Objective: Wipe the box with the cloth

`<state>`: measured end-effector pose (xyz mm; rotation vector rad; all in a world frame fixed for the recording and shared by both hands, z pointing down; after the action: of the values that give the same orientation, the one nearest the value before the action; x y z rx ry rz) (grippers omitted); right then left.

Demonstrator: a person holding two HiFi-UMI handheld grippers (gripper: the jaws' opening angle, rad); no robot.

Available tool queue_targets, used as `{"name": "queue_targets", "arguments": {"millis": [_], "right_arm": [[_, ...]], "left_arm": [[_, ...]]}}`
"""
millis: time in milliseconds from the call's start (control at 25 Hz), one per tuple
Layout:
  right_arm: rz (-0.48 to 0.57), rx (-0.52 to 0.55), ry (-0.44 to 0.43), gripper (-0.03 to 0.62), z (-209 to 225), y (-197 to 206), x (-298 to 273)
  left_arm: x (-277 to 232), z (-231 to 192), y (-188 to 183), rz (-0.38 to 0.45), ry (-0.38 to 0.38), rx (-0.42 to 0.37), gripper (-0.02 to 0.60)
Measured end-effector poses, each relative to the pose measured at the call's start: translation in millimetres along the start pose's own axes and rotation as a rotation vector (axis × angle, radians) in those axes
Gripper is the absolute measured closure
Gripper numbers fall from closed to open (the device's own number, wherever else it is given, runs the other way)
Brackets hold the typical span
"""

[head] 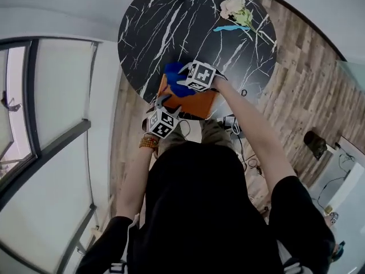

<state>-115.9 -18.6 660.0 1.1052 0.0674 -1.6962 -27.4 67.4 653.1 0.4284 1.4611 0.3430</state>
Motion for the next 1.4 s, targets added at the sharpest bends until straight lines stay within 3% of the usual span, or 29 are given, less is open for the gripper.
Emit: {"name": "queue_targets", "arguments": {"millis": [320, 400, 600, 720, 920, 1080, 1160, 1280, 1400], "right_arm": [[-0.042, -0.155, -0.118, 0.513, 14, 89, 58], [-0.027, -0.131, -0.106, 0.513, 10, 76, 46], [0.040, -0.085, -0.032, 0.513, 5, -9, -7], [0.022, -0.092, -0.021, 0.510, 4, -25, -16], [-0.009, -0.074, -0.051, 0.511, 6, 48, 27], [-0.010, -0.294, -0.169, 0.511, 13, 118, 68], [-0.032, -0.314, -0.204, 0.511, 9, 128, 68], [-0.029, -0.234, -0.170, 0.508, 7, 105, 51], [0.025, -0.228, -0.102, 0.508, 9, 62, 28]], "left_arm": [[-1, -4, -4, -0.028, -0.047, 0.070, 0.357], [0, -2, -3, -0.038, -0.049, 0.075, 0.357], [-5, -3, -11, -0.050, -0.010, 0.060, 0.364], [-7, -6, -12, -0.055, -0.004, 0.087, 0.362], [-5, -5, -10, -0.031, -0.032, 0.116, 0.362], [-7, -4, -13, -0.013, -0.032, 0.100, 0.362], [-9, -1, -16, -0.020, -0.019, 0.093, 0.362], [-9, 0, -17, -0.010, -0.023, 0.103, 0.362], [-10, -2, -18, 0.003, -0.023, 0.098, 0.364]]}}
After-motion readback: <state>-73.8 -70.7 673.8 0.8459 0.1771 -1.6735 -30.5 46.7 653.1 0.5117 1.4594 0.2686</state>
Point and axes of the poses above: the fingertips, and each gripper's own axes: x backward along the fingers, z to its right, y out of its underside, the point moved 5 cm from there along x, backward along the fingers, and after that the axes turned 15 degrees about -x, right-handed, at the moved point
